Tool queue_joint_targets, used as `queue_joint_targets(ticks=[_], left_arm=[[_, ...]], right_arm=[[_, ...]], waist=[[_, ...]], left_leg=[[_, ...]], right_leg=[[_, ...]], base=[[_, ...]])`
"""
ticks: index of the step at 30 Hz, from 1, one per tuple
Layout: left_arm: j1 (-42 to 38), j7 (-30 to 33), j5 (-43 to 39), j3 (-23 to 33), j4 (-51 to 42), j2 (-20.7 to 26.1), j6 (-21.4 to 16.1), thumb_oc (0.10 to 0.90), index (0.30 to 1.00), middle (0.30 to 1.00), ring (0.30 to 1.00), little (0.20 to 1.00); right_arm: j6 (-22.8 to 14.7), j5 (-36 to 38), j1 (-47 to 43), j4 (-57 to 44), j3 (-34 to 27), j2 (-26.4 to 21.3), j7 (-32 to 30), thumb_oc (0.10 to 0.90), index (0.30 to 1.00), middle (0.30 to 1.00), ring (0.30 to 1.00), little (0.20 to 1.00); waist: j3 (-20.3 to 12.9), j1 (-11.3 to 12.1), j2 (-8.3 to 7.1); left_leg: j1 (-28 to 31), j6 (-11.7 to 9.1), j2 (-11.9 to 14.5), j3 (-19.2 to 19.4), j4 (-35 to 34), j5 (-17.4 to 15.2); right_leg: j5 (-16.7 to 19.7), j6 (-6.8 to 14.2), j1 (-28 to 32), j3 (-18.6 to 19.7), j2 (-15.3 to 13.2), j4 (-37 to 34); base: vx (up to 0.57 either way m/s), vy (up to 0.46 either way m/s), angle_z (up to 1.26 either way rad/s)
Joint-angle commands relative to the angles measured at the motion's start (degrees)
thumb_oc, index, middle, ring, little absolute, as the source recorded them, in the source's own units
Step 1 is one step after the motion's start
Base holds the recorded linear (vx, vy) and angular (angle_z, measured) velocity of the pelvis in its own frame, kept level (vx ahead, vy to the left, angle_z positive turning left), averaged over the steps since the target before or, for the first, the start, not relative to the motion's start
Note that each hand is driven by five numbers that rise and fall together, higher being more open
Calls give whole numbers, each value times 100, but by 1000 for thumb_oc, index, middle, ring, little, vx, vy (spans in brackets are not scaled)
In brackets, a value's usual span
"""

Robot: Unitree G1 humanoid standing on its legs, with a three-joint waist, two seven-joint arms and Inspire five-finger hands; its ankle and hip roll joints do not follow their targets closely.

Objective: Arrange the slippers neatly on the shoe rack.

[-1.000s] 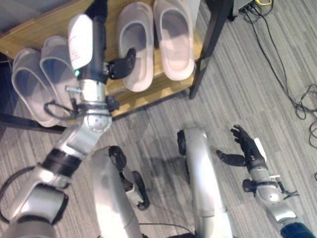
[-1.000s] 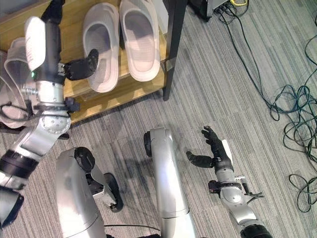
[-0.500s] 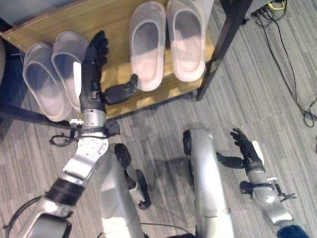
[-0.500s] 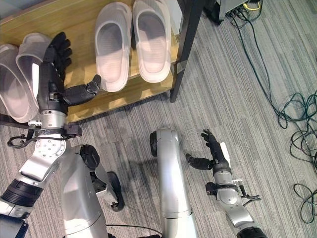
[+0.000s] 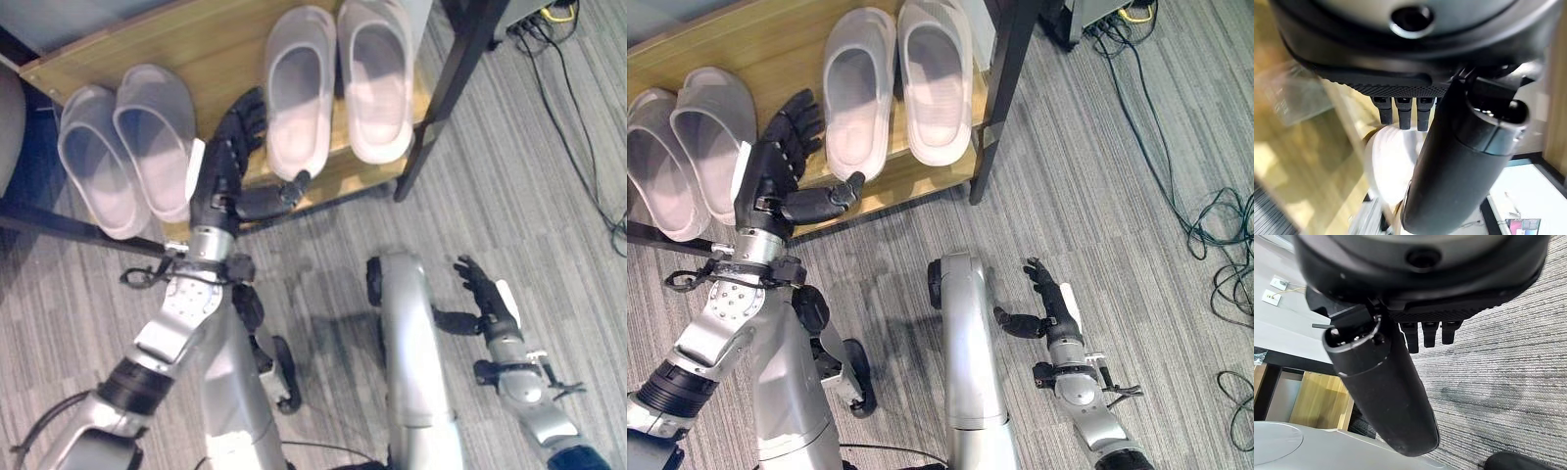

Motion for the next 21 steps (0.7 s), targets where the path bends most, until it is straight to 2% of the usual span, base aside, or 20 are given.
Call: queue_joint_targets(ticks=[1,14,21], left_arm=[[-432,-288,-293,-78,-602,-84,-428,800,900,900,900,900],[-945,-417,-472,-586,-469,-370,-324,800,900,900,900,900],[-1017,-250,-286,-333,-264,-225,-404,800,900,900,900,900]], right_arm=[[-286,-144,-108,-908,-314,-272,-178,800,900,900,900,900],[-270,-106,-224,-850,-177,-328,-152,800,900,900,900,900],[-265,-146,-215,-812,-190,-331,-176,800,900,900,900,900]], waist=[[-153,52,35],[-153,12,-27],[-153,37,-6]], left_leg=[[-199,323,-229,-204,-327,120],[-199,305,-234,-183,-367,149],[-199,299,-255,-226,-353,153]], right_leg=[[-491,-464,471,112,-432,48],[-484,-489,471,108,-453,18],[-466,-478,471,116,-440,35]], base=[[0,0,0],[0,0,0],[0,0,0]])
